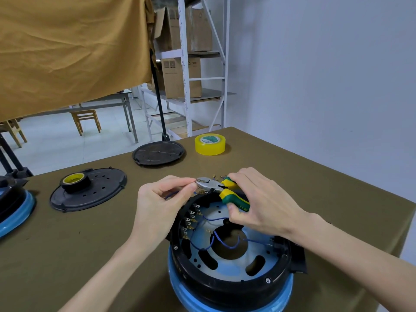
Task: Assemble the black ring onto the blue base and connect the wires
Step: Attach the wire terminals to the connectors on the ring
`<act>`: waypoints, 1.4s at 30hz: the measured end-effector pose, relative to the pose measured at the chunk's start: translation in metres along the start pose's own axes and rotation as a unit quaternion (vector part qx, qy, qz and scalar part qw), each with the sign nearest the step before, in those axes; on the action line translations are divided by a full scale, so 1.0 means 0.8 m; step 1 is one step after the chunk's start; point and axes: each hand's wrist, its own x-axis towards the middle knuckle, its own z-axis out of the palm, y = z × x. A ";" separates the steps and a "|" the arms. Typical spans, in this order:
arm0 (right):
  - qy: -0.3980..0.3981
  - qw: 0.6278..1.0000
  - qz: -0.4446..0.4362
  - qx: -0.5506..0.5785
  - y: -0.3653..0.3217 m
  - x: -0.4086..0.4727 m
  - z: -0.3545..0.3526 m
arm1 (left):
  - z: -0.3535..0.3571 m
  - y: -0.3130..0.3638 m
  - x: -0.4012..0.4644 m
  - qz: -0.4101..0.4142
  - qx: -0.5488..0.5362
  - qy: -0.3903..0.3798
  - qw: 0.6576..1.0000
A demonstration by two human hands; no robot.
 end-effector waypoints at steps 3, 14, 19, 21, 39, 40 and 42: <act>0.006 1.000 0.005 0.020 -0.001 -0.001 0.000 | 0.001 -0.001 0.001 0.001 -0.010 0.007 1.000; 0.045 0.999 -0.005 0.005 -0.002 0.000 -0.001 | 0.005 -0.002 -0.002 -0.038 -0.110 0.011 0.993; 0.059 0.998 -0.016 -0.001 -0.001 -0.001 -0.001 | 0.005 -0.002 -0.003 -0.029 -0.106 -0.001 0.994; 0.066 0.998 -0.019 -0.003 0.000 -0.001 0.000 | 0.006 -0.002 -0.003 -0.027 -0.112 -0.001 0.993; 0.078 0.996 -0.029 -0.044 0.001 0.000 0.004 | 0.010 -0.006 -0.005 -0.036 -0.121 0.014 0.992; 0.078 0.995 -0.031 -0.047 0.001 0.000 0.004 | 0.010 -0.006 -0.006 -0.038 -0.122 0.015 0.992; 0.076 0.995 -0.033 -0.049 0.002 0.000 0.004 | 0.010 -0.007 -0.006 -0.039 -0.124 0.018 0.991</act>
